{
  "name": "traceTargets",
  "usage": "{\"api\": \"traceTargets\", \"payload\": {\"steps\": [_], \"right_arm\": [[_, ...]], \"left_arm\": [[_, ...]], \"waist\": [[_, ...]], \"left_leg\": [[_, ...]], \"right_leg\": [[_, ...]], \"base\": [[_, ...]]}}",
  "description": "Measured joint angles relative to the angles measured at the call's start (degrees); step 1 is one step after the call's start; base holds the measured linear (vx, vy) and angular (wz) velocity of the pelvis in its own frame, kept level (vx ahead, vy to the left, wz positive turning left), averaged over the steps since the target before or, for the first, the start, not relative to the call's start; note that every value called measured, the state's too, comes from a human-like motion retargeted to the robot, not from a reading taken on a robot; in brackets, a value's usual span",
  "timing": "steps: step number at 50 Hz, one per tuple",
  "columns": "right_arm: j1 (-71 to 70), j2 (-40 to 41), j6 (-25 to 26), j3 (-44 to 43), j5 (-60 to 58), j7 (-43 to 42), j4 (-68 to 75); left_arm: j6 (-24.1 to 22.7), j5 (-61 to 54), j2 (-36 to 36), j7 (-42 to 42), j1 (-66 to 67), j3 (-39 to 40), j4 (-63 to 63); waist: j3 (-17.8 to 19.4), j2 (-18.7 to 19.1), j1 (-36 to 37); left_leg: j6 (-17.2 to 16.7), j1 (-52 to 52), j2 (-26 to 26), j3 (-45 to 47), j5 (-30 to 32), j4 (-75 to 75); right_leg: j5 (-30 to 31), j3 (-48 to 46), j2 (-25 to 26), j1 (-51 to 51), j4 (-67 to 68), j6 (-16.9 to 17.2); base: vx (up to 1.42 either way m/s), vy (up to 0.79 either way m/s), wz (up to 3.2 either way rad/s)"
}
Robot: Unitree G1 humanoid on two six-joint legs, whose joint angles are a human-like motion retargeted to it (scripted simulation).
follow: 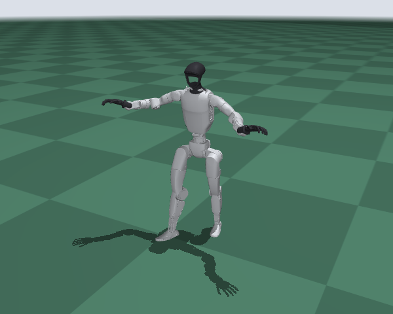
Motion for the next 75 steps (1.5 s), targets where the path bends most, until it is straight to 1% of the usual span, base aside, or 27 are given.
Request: {"api": "traceTargets", "payload": {"steps": [3, 5, 7, 10, 14, 18, 24, 28, 32, 35, 37, 40, 42, 44, 45, 47, 50, 53, 55, 57, 59, 60, 62, 65, 69, 72, 75], "right_arm": [[-0.3, -0.3, -0.7, 0.8, 2.2, 0.3, -0.3], [-0.2, -0.7, -1.3, 1.1, 3.6, 1.1, -0.6], [0.0, -0.9, -1.2, 1.0, 4.0, 2.4, -1.0], [0.4, -0.9, -0.4, 0.6, 3.5, 4.5, -1.3], [0.6, -0.6, -0.2, 0.3, 2.8, 5.9, -1.3], [0.1, -0.3, -0.3, 0.7, 2.0, 6.3, -1.5], [-2.7, -0.6, -0.4, 2.5, 0.7, 3.7, -2.7], [-4.2, -1.4, -1.6, 3.7, 0.3, 1.7, -3.4], [-4.5, -2.2, -3.4, 3.5, 0.0, -0.2, -3.6], [-4.3, -2.5, -3.5, 2.9, -0.3, -1.0, -3.3], [-4.1, -2.7, -2.2, 2.7, -0.4, -0.6, -2.9], [-4.0, -3.2, 1.4, 2.6, -0.6, 1.7, -2.5], [-3.9, -3.4, 2.0, 3.0, -0.6, 2.5, -2.4], [-3.7, -3.6, 5.0, 2.9, -0.7, 5.3, -2.1], [-3.7, -3.6, 6.2, 2.8, -0.9, 6.8, -2.1], [-3.4, -3.5, 7.1, 2.6, -0.9, 8.5, -2.3], [-2.7, -3.3, 7.2, 1.8, -0.2, 9.5, -2.5], [-1.6, -3.3, 6.1, 0.7, 0.9, 8.3, -2.7], [-1.0, -3.4, 4.7, -0.1, 1.6, 6.5, -2.8], [-0.7, -3.4, 1.9, -1.1, 2.1, 2.3, -2.8], [-0.6, -3.2, 0.1, -1.3, 2.1, -0.2, -2.5], [-0.7, -3.1, -0.6, -1.3, 2.1, -1.2, -2.3], [-1.1, -2.7, -1.3, -0.7, 2.0, -2.0, -1.9], [-1.9, -2.1, -1.7, 0.8, 1.7, -2.1, -1.4], [-2.8, -1.9, -1.4, 2.5, 1.8, -0.5, -1.4], [-3.0, -2.3, -2.0, 3.2, 3.2, -0.3, -1.8], [-2.8, -2.7, -2.5, 3.4, 4.6, 1.0, -2.2]], "left_arm": [[2.2, 2.2, 0.8, -3.0, 0.8, -0.5, 0.2], [4.3, 4.6, 1.3, -5.6, 1.5, -0.6, 0.3], [6.6, 7.3, 1.8, -8.2, 2.2, -0.4, 0.3], [9.6, 11.1, 2.5, -11.9, 2.8, 0.2, 0.2], [10.5, 14.1, 3.0, -14.5, 4.1, 1.3, 0.0], [9.8, 14.9, 3.0, -15.2, 6.1, 3.1, -0.4], [5.5, 9.3, 1.8, -9.4, 8.2, 6.1, -0.6], [1.9, 7.4, 0.9, -6.2, 8.3, 5.9, -0.3], [-2.4, 6.6, 0.4, -3.9, 6.8, 4.5, -0.2], [-3.9, 5.8, 0.4, -2.4, 4.9, 3.2, -0.2], [-2.2, 5.4, 0.8, -2.6, 3.6, 2.3, 0.0], [3.5, 5.6, 1.5, -4.9, 1.5, 0.6, 0.3], [4.8, 7.5, 2.0, -7.3, 0.5, -0.8, 0.4], [10.5, 9.4, 2.3, -10.1, -0.5, -1.7, 1.0], [12.8, 10.4, 2.4, -12.3, -0.8, -2.2, 1.0], [15.0, 13.2, 2.6, -15.4, -1.3, -3.0, 1.0], [16.4, 16.8, 2.7, -18.5, -1.5, -3.5, 0.8], [15.6, 16.9, 2.4, -17.4, -1.3, -3.2, 0.0], [13.7, 14.5, 2.0, -14.0, -1.2, -2.5, -0.9], [7.3, 6.8, 0.9, -4.8, -1.2, -1.2, -2.2], [2.1, 1.4, 0.2, 0.7, -1.2, -0.9, -2.9], [-0.1, -0.7, -0.1, 2.7, -1.2, -0.9, -3.0], [-1.8, -1.9, -0.1, 3.7, -1.3, -1.3, -2.7], [-1.9, -1.0, 0.4, 2.5, -1.5, -2.1, -1.8], [0.8, 2.1, 1.3, -2.2, -1.0, -2.8, -0.6], [2.1, 4.0, 1.9, -4.6, 0.1, -2.8, -0.3], [4.4, 7.1, 2.6, -8.2, 1.7, -2.4, -0.1]], "waist": [[-0.5, 0.8, 1.3], [-1.8, 1.8, 2.2], [-3.3, 2.4, 3.1], [-5.0, 2.1, 4.5], [-6.5, 1.1, 6.9], [-6.6, 0.3, 9.5], [-2.5, -0.2, 13.8], [-0.3, 0.1, 16.2], [1.0, 0.6, 15.9], [1.1, 0.3, 14.3], [0.9, -0.2, 13.4], [0.4, -1.9, 12.4], [0.2, -3.6, 11.8], [-0.1, -5.1, 10.9], [-0.2, -5.7, 10.4], [-0.6, -6.1, 9.4], [-1.2, -5.5, 7.3], [-2.2, -3.8, 4.4], [-3.0, -2.4, 2.3], [-3.4, -1.2, 0.7], [-3.7, -0.3, -0.6], [-3.8, 0.1, -1.2], [-3.4, 0.3, -2.0], [-2.4, 0.4, -2.5], [-1.7, 0.2, -1.6], [-2.4, 0.8, -0.5], [-4.5, 2.0, 1.5]], "left_leg": [[-0.1, -2.4, 1.0, 1.6, 1.7, 0.0], [-0.1, -4.5, 2.3, 2.7, 2.9, 0.0], [-0.2, -6.6, 3.5, 3.5, 3.7, 0.0], [-0.3, -8.8, 3.9, 4.4, 4.7, 0.0], [-0.4, -11.0, 3.8, 6.0, 6.0, 0.0], [-0.2, -12.8, 3.6, 8.1, 7.7, 0.0], [-0.5, -14.8, 3.8, 12.2, 11.5, 0.0], [-0.4, -17.3, 4.6, 14.3, 13.0, 0.0], [0.1, -19.4, 5.1, 17.4, 10.5, 0.0], [0.7, -19.9, 4.5, 21.9, 9.7, 0.0], [1.8, -19.2, 3.7, 23.2, 10.3, 0.0], [4.8, -17.0, 1.3, 21.4, 9.6, 1.7], [6.3, -15.8, 0.4, 19.1, 6.0, 7.5], [7.9, -14.7, -0.7, 16.9, 1.7, 14.2], [8.3, -13.9, -1.0, 16.0, -0.4, 17.6], [8.4, -11.5, -0.9, 14.0, -4.0, 23.4], [7.6, -7.0, -0.2, 10.1, -6.7, 28.7], [6.2, -2.6, 0.5, 4.6, -5.8, 27.8], [5.1, 0.0, 0.7, 0.7, -5.1, 23.4], [3.5, 1.8, 0.7, -1.8, -5.1, 16.4], [1.8, 2.4, 0.8, -2.4, -5.4, 10.3], [1.0, 2.6, 0.8, -2.3, -5.3, 7.5], [-0.2, 2.6, 0.6, -1.5, -3.9, 3.2], [-1.0, 1.8, 0.7, -0.6, -1.8, 0.0], [-1.6, -1.1, 0.8, 1.0, 0.0, 0.0], [-1.7, -3.9, 1.3, 2.4, 1.7, 0.0], [-1.7, -7.4, 2.6, 4.2, 3.4, 0.0]], "right_leg": [[-0.8, 0.1, 0.7, 1.4, 3.5, -4.0], [-4.7, 1.3, 0.9, 0.0, 12.0, -6.8], [-9.2, 3.4, 0.9, -2.0, 22.4, -8.4], [-14.2, 7.8, 0.7, -3.1, 35.4, -9.0], [-17.2, 13.0, 1.6, 1.2, 40.8, -8.0], [-15.0, 17.5, 3.2, 8.7, 36.0, -6.2], [-17.1, 17.3, 2.9, 19.0, 15.9, -4.1], [-15.7, 18.3, 3.1, 19.8, 7.6, -3.1], [-11.8, 17.5, 3.5, 19.0, 2.3, -0.7], [-8.9, 15.6, 3.4, 17.4, 0.1, 1.3], [-7.3, 14.5, 3.4, 15.3, 0.0, 1.4], [-5.0, 13.5, 1.7, 12.1, 0.0, 1.4], [-4.4, 13.5, -0.1, 9.5, 2.1, 1.4], [-3.2, 12.9, -2.1, 9.0, 0.8, 1.4], [-2.8, 12.7, -2.8, 8.6, 0.7, 1.4], [-2.1, 12.0, -3.5, 8.2, 0.6, 1.4], [-1.1, 10.2, -3.1, 8.0, 0.1, 1.2], [-0.8, 7.9, -1.8, 6.9, 0.0, 1.2], [-0.6, 6.4, -1.0, 5.5, 0.0, 1.4], [-0.3, 5.3, -0.1, 3.3, 0.0, 1.4], [-0.7, 4.6, 0.4, 1.0, 0.0, 1.4], [-1.3, 4.3, 0.6, 0.0, 0.0, 1.4], [-3.8, 3.9, 0.9, -1.5, 0.0, 1.1], [-8.1, 2.6, 1.3, -3.0, 0.0, 0.4], [-7.8, 0.2, 1.6, -2.8, 0.0, -0.8], [-7.2, 2.1, 2.1, -2.2, 2.9, -3.7], [-10.7, 4.8, 2.5, -4.3, 13.4, -7.2]], "base": [[-0.47, 0.06, -0.45], [-0.43, 0.04, -0.43], [-0.38, 0.01, -0.39], [-0.34, -0.02, -0.34], [-0.35, -0.06, -0.38], [-0.4, -0.12, -0.45], [-0.5, -0.19, -0.58], [-0.58, -0.21, -0.47], [-0.56, -0.18, 0.15], [-0.53, -0.16, 0.58], [-0.51, -0.16, 0.53], [-0.48, -0.1, 0.4], [-0.43, -0.07, 0.35], [-0.39, 0.02, 0.39], [-0.37, 0.01, 0.35], [-0.35, 0.02, 0.34], [-0.35, 0.05, 0.46], [-0.39, 0.11, 0.69], [-0.45, 0.16, 0.73], [-0.51, 0.17, 0.6], [-0.54, 0.18, 0.45], [-0.55, 0.18, 0.35], [-0.54, 0.15, 0.22], [-0.53, 0.1, -0.06], [-0.49, 0.08, -0.33], [-0.45, 0.06, -0.42], [-0.41, 0.04, -0.58]]}}
